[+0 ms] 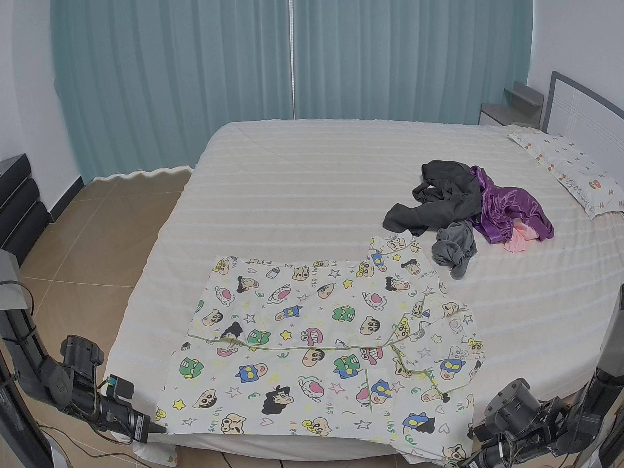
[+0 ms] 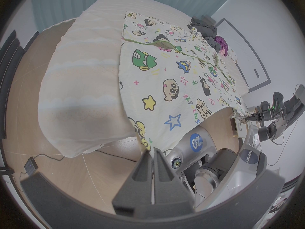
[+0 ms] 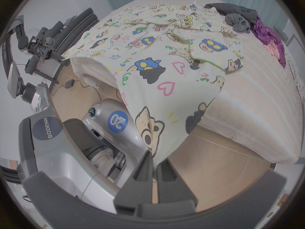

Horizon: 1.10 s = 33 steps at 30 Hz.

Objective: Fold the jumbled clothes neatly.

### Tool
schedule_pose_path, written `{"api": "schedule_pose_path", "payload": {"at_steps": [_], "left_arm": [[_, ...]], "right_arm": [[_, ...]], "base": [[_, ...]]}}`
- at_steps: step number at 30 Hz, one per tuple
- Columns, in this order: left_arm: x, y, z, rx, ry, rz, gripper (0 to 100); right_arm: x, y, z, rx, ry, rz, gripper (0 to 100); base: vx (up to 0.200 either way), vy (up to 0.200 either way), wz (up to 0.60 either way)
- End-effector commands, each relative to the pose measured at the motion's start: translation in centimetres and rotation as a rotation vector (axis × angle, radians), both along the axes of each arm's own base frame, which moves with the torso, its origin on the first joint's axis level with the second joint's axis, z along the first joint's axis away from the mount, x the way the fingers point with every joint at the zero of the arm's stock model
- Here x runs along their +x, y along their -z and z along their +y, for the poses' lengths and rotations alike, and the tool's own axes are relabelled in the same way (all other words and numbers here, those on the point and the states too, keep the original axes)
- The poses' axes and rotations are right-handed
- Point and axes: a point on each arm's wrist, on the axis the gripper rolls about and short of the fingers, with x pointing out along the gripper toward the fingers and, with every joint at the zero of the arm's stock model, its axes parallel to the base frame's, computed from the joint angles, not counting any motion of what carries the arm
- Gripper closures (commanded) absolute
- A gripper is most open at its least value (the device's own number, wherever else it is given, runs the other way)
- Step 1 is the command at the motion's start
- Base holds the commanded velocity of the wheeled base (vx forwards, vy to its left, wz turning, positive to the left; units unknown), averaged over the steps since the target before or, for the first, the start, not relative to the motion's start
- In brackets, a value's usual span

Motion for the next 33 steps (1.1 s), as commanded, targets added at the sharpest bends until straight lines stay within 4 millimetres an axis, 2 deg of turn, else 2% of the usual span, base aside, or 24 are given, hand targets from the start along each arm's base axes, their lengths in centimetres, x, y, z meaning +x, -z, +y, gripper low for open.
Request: {"api": "schedule_pose_path", "payload": {"at_steps": [1, 2, 3, 4, 5, 8, 9, 11, 17, 33], "left_arm": [[1.2, -2.1, 0.2, 0.008, -0.004, -0.092, 100], [1.7, -3.0, 0.2, 0.002, -0.018, -0.092, 100], [1.7, -3.1, 0.2, 0.000, -0.019, -0.092, 100], [2.5, -4.7, 0.2, -0.019, -0.059, -0.083, 100], [2.8, -5.4, 0.1, -0.030, -0.077, -0.069, 100], [3.2, -5.9, -0.1, -0.039, -0.084, -0.059, 100], [4.3, -7.1, -0.4, -0.056, -0.108, -0.027, 100], [5.1, -7.5, -0.6, -0.065, -0.122, -0.016, 100], [6.4, -7.6, -1.1, -0.085, -0.146, -0.008, 100], [10.6, -6.8, -0.8, -0.098, -0.206, -0.003, 100]], "right_arm": [[-0.4, -1.0, -0.3, 0.045, 0.006, -0.047, 100], [-0.3, -1.4, -0.3, 0.066, 0.011, -0.072, 100], [-0.3, -1.5, -0.3, 0.068, 0.011, -0.074, 100], [-0.3, -2.1, -0.4, 0.100, 0.015, -0.110, 100], [-0.3, -2.4, -0.4, 0.115, 0.020, -0.127, 100], [-0.2, -2.6, -0.4, 0.124, 0.026, -0.139, 100], [0.0, -2.8, -0.8, 0.136, 0.056, -0.158, 100], [0.5, -3.1, -0.8, 0.149, 0.075, -0.175, 100], [1.5, -3.4, -0.7, 0.173, 0.106, -0.195, 100], [4.2, -4.0, -0.8, 0.206, 0.185, -0.239, 100]], "base": [[0.000, 0.000, 0.00], [0.000, 0.000, 0.00], [0.000, 0.000, 0.00], [0.000, 0.000, 0.00], [0.000, 0.000, 0.00], [0.000, 0.000, 0.00], [0.000, 0.000, 0.00], [0.000, 0.000, 0.00], [0.000, 0.000, 0.00], [0.000, 0.000, 0.00]]}}
